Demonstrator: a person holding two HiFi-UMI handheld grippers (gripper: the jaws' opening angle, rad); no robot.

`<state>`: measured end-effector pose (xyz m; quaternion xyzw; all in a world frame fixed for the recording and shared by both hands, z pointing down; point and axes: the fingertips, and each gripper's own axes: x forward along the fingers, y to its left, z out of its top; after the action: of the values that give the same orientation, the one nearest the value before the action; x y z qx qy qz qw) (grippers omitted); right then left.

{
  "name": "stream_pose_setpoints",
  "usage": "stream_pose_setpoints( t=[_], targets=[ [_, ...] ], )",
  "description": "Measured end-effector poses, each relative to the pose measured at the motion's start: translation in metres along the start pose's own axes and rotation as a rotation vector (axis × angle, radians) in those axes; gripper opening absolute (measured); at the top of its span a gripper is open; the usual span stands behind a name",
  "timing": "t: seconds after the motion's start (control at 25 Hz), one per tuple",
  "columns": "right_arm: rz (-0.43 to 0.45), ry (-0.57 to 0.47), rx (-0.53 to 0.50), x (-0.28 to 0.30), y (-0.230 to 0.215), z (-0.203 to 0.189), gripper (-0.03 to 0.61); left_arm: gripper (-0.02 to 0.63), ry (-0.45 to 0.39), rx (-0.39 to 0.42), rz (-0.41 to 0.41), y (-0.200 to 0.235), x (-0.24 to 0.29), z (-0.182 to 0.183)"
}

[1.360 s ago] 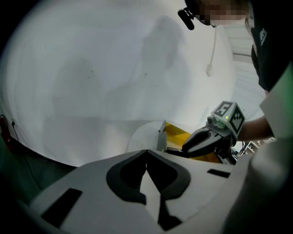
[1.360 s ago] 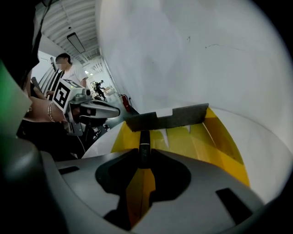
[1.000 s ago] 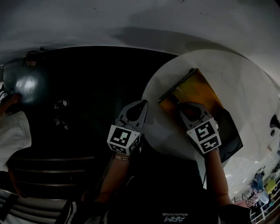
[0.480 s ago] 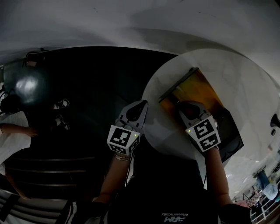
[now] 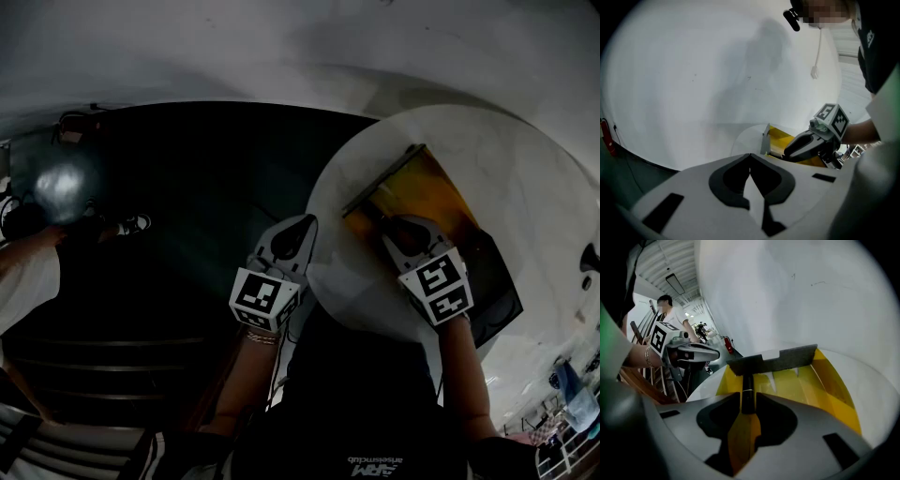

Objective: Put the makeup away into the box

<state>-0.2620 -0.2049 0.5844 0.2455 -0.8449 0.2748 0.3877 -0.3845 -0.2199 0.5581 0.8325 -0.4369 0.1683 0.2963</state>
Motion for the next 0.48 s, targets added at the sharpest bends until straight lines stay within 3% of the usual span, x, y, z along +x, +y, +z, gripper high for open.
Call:
stream_pose_setpoints(
  t=[0.48],
  targets=[
    [-0.044, -0.039, -0.008, -0.020, 0.005, 0.010, 0.132, 0.017, -0.020, 0.034, -0.014, -0.011, -0.011, 0.010]
  ],
)
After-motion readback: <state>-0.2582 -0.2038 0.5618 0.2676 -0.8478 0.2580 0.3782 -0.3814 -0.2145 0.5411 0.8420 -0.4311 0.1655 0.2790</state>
